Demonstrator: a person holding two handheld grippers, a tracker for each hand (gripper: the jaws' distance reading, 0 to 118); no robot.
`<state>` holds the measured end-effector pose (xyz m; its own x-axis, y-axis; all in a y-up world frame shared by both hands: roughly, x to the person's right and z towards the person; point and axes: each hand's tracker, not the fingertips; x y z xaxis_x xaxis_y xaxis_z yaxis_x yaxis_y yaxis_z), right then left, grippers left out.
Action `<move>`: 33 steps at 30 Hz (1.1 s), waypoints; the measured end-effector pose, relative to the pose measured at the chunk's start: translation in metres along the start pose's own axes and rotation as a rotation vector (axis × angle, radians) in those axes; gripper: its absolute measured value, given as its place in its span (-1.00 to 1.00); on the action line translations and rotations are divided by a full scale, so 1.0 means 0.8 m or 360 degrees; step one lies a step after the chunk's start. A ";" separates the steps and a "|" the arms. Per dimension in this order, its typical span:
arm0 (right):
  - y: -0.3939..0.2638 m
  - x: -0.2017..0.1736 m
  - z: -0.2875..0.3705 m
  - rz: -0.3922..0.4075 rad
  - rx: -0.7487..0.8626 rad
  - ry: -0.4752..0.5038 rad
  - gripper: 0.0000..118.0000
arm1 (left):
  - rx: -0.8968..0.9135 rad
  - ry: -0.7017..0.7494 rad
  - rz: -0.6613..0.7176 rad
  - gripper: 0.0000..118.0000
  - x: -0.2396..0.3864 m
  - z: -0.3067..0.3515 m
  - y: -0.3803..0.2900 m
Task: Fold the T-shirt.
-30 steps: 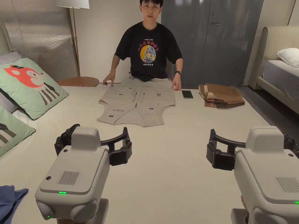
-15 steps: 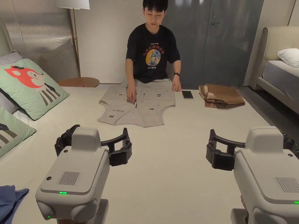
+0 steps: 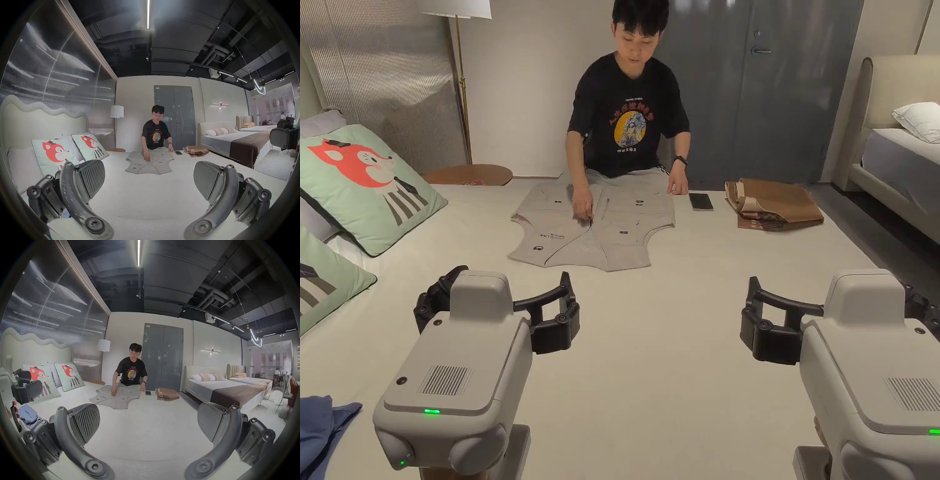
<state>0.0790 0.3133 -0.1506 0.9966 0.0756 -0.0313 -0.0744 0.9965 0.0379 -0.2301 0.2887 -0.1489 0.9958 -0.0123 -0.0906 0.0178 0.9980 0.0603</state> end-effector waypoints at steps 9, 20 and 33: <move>0.000 0.000 -0.002 -0.0020 -0.0027 0.0005 1.00 | -0.0003 -0.0002 0.0004 0.85 -0.001 0.001 0.001; 0.007 -0.001 -0.008 -0.0055 -0.0155 -0.0005 1.00 | 0.0008 -0.0003 0.0008 0.85 -0.003 0.002 0.003; 0.035 0.004 -0.037 -0.0409 -0.1031 -0.0220 1.00 | 0.0018 -0.0005 0.0025 0.85 -0.008 0.002 0.005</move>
<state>0.0789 0.3427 -0.1791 0.9773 -0.1273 0.1691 0.2013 0.8059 -0.5567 -0.2365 0.2923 -0.1462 0.9963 0.0029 -0.0864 0.0034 0.9973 0.0729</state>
